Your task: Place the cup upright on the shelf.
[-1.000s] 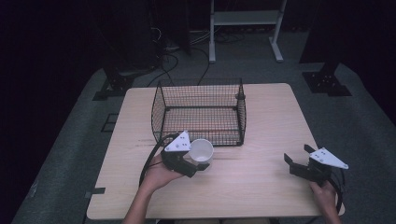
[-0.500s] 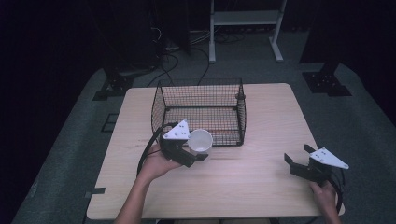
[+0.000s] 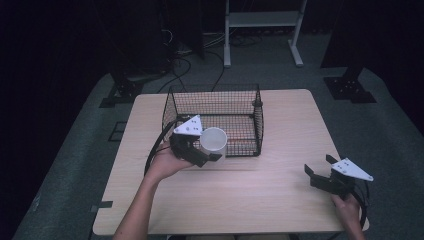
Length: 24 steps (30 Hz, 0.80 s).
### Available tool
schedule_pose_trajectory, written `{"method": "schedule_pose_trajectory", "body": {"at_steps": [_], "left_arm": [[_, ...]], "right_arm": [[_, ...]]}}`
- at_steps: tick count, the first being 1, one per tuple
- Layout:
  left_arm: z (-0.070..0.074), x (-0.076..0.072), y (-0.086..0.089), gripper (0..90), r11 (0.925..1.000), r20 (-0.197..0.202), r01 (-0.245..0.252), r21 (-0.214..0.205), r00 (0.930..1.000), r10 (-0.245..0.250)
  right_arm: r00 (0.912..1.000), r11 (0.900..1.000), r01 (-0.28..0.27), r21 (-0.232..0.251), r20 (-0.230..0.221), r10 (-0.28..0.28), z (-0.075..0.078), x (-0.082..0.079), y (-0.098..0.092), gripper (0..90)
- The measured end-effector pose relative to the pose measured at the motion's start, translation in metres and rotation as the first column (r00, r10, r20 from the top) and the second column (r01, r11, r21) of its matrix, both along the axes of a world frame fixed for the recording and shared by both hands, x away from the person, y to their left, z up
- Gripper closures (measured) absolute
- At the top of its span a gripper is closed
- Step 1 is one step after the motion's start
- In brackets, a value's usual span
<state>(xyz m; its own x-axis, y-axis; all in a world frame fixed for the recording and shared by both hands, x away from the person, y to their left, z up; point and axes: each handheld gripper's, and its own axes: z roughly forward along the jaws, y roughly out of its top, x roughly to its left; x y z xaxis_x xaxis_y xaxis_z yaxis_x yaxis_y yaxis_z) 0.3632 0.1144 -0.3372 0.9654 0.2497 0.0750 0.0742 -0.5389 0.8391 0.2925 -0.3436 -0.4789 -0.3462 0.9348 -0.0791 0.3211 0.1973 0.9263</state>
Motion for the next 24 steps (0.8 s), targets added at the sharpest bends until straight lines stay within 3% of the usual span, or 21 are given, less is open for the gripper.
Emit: {"method": "schedule_pose_trajectory", "body": {"at_steps": [11, 24], "left_arm": [[0.021, 0.022, -0.002, 20.4, 0.9999, -0.002, 0.011, 0.01, 0.9999, -0.011], [0.028, 0.053, -0.002, 20.5, 0.9997, -0.018, -0.007, 0.024, 0.9998, 0.007]], "right_arm": [[1.0, 1.0, 0.001, 0.0, 0.0, -0.001, 0.0, 0.0, 0.0, 13.1], [1.0, 1.0, 0.002, 0.002, -0.001, -0.002, 0.0, 0.0, 0.0, 13.1]]}}
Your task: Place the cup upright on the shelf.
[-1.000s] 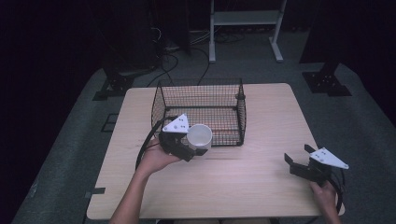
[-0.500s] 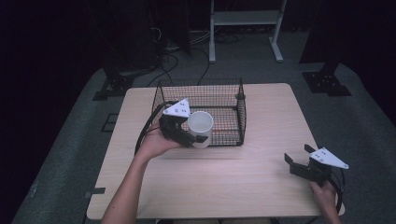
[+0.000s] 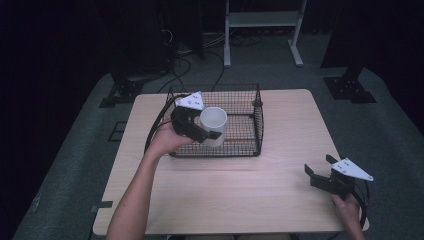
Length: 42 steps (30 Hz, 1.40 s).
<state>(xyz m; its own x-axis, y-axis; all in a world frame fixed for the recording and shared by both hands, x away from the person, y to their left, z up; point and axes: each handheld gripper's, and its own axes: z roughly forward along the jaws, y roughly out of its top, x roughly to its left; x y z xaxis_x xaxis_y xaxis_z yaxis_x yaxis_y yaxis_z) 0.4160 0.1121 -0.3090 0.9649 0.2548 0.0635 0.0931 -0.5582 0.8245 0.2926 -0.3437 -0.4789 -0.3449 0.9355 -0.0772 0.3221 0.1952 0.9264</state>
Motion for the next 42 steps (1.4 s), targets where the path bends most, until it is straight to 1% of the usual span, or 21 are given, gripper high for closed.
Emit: {"method": "schedule_pose_trajectory", "body": {"at_steps": [2, 5, 7, 13, 18, 21, 24, 26, 28, 33, 35, 39, 42], "left_arm": [[0.001, 0.004, -0.001, 20.4, 1.0, -0.009, -0.003, 0.006, 1.0, 0.003], [0.002, 0.011, -0.004, 20.5, 0.9998, -0.009, -0.006, 0.017, 0.9999, 0.006], [0.003, 0.015, -0.004, 20.5, 0.9999, -0.012, -0.008, 0.007, 0.9999, 0.008], [0.003, 0.026, -0.006, 20.5, 0.9995, -0.007, -0.023, 0.023, 0.9997, 0.023], [0.003, 0.035, -0.007, 20.5, 0.9993, -0.013, -0.034, 0.016, 0.9993, 0.034], [0.003, 0.041, -0.007, 20.5, 0.9991, -0.017, -0.037, 0.021, 0.9992, 0.037], [0.003, 0.045, -0.008, 20.5, 0.9988, -0.022, -0.041, 0.028, 0.9989, 0.042], [0.003, 0.047, -0.009, 20.5, 0.9988, -0.011, -0.044, 0.023, 0.999, 0.044], [0.004, 0.051, -0.01, 20.4, 0.9985, -0.017, -0.046, 0.03, 0.9988, 0.047], [0.004, 0.056, -0.014, 20.5, 0.9984, -0.022, -0.046, 0.032, 0.9987, 0.047], [0.004, 0.059, -0.015, 20.4, 0.9982, -0.022, -0.046, 0.04, 0.9987, 0.047], [0.0, 0.062, -0.017, 20.4, 0.9979, -0.018, -0.053, 0.038, 0.9984, 0.054], [-0.004, 0.067, -0.018, 20.4, 0.9971, -0.026, -0.058, 0.05, 0.9979, 0.059]], "right_arm": [[1.0, 1.0, -0.001, -0.002, 0.001, 0.001, 0.0, 0.0, 0.0, 13.0], [1.0, 1.0, 0.0, 0.0, 0.0, 0.0, 0.0, 0.0, 0.0, 13.0], [1.0, 1.0, -0.001, -0.001, 0.002, 0.001, 0.0, 0.0, 0.0, 13.0], [1.0, 1.0, -0.001, -0.001, 0.001, 0.001, 0.0, 0.0, 0.0, 13.0], [1.0, 1.0, -0.002, -0.003, 0.002, 0.002, 0.0, 0.0, 0.0, 13.0], [1.0, 1.0, -0.004, -0.004, 0.004, 0.004, 0.0, 0.0, 0.0, 13.0], [1.0, 1.0, -0.004, -0.002, 0.003, 0.004, 0.0, 0.0, 0.0, 13.1], [1.0, 1.0, -0.003, -0.001, 0.001, 0.003, 0.0, 0.0, 0.0, 13.1], [1.0, 1.0, -0.003, -0.001, 0.002, 0.003, 0.0, 0.0, 0.0, 13.0], [1.0, 1.0, -0.002, 0.0, 0.001, 0.002, 0.0, 0.0, 0.0, 13.0], [1.0, 1.0, -0.002, 0.0, 0.001, 0.002, 0.0, 0.0, 0.0, 13.0], [1.0, 1.0, -0.002, 0.0, 0.002, 0.002, 0.0, 0.0, 0.0, 13.0], [1.0, 1.0, -0.002, -0.001, 0.002, 0.002, 0.0, 0.0, 0.0, 13.0]]}}
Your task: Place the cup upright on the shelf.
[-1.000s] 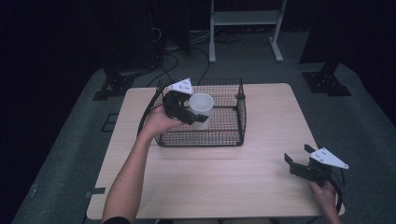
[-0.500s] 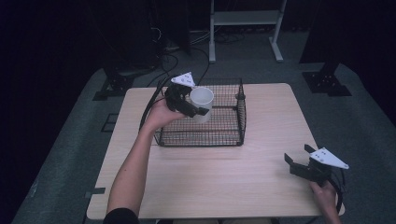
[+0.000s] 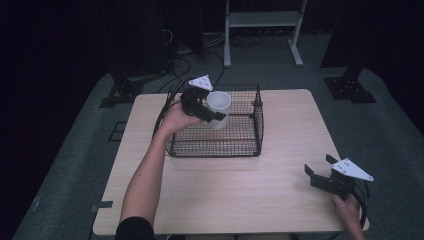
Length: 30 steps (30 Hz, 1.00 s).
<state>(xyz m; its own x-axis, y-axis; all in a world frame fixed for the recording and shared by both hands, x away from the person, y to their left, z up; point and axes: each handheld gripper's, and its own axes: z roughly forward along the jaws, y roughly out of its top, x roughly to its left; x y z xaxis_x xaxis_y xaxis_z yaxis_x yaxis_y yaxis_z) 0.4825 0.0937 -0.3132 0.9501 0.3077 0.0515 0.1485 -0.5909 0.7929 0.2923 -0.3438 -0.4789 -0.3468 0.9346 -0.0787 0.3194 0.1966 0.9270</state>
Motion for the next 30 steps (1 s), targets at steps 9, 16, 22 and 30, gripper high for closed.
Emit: {"method": "schedule_pose_trajectory", "body": {"at_steps": [9, 16, 22, 30], "left_arm": [[-0.012, 0.009, -0.004, 20.4, 0.9998, -0.007, -0.006, 0.016, 1.0, 0.007], [-0.023, 0.018, -0.007, 20.4, 0.9994, -0.028, -0.018, 0.03, 0.9994, 0.019], [-0.031, 0.023, -0.01, 20.4, 0.9989, -0.045, -0.022, 0.041, 0.9987, 0.024], [-0.04, 0.03, -0.013, 20.4, 0.9982, -0.07, -0.034, 0.049, 0.9968, 0.037]], "right_arm": [[1.0, 1.0, -0.001, 0.004, 0.0, 0.001, 0.0, 0.0, 0.0, 13.0], [1.0, 1.0, -0.001, 0.005, 0.0, 0.001, 0.0, 0.0, 0.0, 13.0], [1.0, 1.0, -0.002, 0.005, 0.001, 0.002, 0.0, 0.0, 0.0, 13.0], [1.0, 1.0, -0.002, 0.005, 0.001, 0.002, 0.0, 0.0, -0.001, 13.0]]}}
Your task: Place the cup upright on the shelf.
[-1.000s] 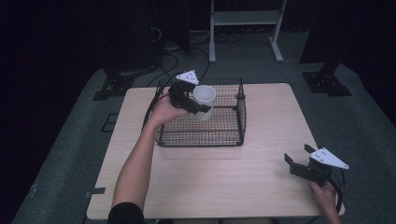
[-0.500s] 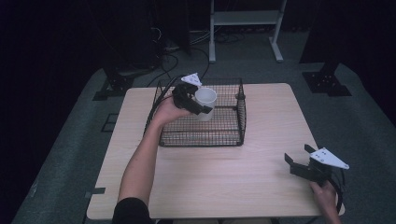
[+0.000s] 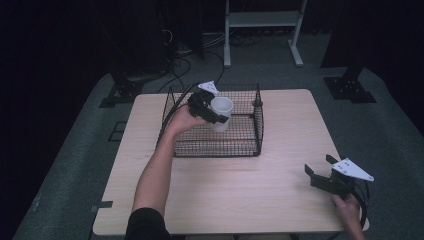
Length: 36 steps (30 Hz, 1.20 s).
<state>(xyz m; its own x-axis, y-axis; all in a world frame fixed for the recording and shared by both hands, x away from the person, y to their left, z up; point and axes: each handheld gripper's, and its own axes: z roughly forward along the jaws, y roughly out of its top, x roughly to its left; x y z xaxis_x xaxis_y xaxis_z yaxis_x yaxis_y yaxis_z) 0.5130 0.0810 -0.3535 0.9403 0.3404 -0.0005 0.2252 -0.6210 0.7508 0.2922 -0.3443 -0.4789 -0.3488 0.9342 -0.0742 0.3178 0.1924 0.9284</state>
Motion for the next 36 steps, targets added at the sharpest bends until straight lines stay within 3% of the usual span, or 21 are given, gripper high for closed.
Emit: {"method": "schedule_pose_trajectory", "body": {"at_steps": [13, 18, 36], "left_arm": [[-0.009, 0.005, -0.006, 20.4, 0.9999, 0.017, 0.005, 0.012, 0.9998, -0.005], [-0.015, 0.01, -0.007, 20.4, 1.0, 0.004, 0.003, 0.004, 1.0, -0.003], [-0.032, 0.017, -0.015, 20.4, 0.9991, -0.025, 0.018, 0.038, 0.9996, -0.017]], "right_arm": [[1.0, 1.0, -0.001, -0.001, 0.001, 0.001, 0.0, 0.0, 0.0, 13.0], [1.0, 1.0, 0.0, 0.001, 0.001, 0.0, 0.0, 0.0, 0.0, 13.0], [1.0, 1.0, 0.006, -0.001, -0.001, -0.006, 0.0, 0.0, 0.0, 13.0]]}}
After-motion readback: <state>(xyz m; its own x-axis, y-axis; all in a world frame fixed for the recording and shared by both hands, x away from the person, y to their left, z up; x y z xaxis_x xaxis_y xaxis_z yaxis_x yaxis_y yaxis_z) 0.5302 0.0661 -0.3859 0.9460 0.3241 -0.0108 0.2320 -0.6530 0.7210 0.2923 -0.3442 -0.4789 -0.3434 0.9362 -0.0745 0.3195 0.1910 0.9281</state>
